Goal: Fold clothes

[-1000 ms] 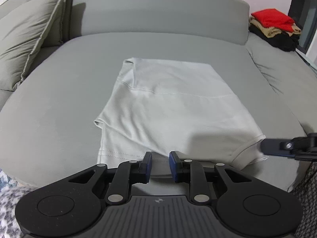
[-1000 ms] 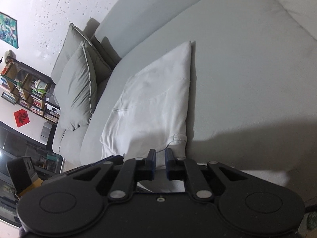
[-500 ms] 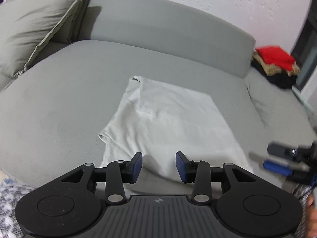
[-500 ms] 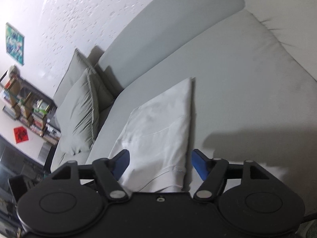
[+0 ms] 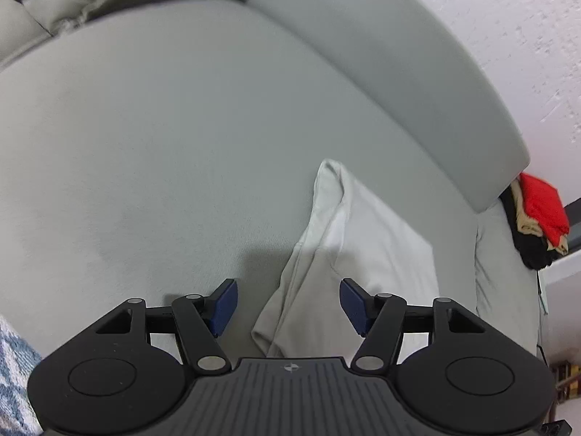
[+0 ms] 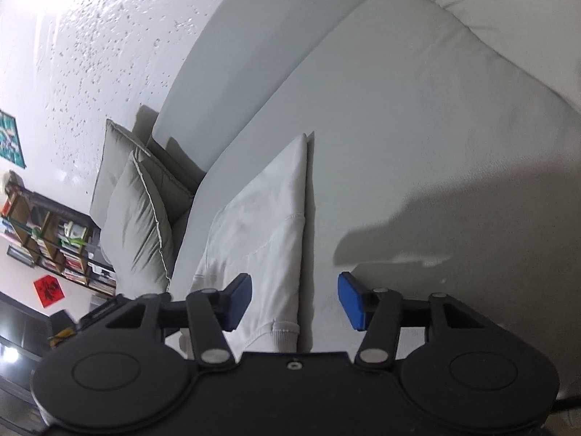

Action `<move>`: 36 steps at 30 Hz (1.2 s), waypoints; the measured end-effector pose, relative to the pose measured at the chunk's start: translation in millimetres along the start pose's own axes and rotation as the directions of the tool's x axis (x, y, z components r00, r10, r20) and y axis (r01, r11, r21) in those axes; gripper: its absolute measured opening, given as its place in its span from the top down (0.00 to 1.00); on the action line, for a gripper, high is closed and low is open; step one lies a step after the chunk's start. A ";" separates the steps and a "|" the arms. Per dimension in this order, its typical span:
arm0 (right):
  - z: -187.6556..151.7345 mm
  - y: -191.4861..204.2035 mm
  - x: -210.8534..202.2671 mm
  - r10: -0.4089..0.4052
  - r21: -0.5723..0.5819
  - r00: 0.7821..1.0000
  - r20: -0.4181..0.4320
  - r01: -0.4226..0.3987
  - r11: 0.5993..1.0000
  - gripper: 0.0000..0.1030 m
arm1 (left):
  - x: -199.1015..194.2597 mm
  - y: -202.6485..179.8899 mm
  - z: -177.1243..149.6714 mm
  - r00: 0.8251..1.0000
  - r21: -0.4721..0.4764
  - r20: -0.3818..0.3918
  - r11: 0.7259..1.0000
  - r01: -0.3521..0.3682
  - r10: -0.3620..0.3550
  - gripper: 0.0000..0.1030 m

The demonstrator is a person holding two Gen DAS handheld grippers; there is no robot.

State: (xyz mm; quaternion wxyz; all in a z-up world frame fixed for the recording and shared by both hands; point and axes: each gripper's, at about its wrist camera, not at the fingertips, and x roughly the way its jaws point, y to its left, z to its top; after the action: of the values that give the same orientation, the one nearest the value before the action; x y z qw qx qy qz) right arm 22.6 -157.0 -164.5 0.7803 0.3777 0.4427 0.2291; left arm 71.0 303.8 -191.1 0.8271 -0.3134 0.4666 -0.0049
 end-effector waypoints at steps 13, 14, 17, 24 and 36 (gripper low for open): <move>38.9 8.1 47.8 -0.015 0.004 0.996 -0.091 0.016 1.000 0.53 | 56.4 -18.9 24.6 0.972 0.085 -0.202 0.986 0.144 -0.124 0.40; 43.9 9.0 55.4 -0.020 0.010 0.995 -0.098 0.022 1.000 0.55 | 59.7 -18.0 24.9 0.970 0.085 -0.203 0.985 0.153 -0.133 0.40; 57.2 11.3 78.3 -0.030 0.028 0.993 -0.118 0.034 0.999 0.56 | 70.9 -18.4 32.8 0.968 0.070 -0.196 0.982 0.176 -0.159 0.40; 71.7 11.3 122.1 0.004 0.026 0.993 -0.116 -0.001 1.000 0.57 | 98.6 -40.1 44.5 0.947 0.142 -0.236 0.956 0.256 -0.219 0.36; 65.9 28.4 117.1 -0.039 -0.085 0.999 -0.028 0.037 0.996 0.93 | 56.7 -84.4 21.8 0.993 0.267 -0.096 0.959 0.097 -0.073 0.92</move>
State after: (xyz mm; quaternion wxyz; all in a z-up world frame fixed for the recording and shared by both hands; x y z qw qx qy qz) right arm 137.8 -84.2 -181.4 0.7932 0.3325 0.4511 0.2382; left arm 144.0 230.1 -182.5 0.8405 -0.2167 0.4825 -0.1175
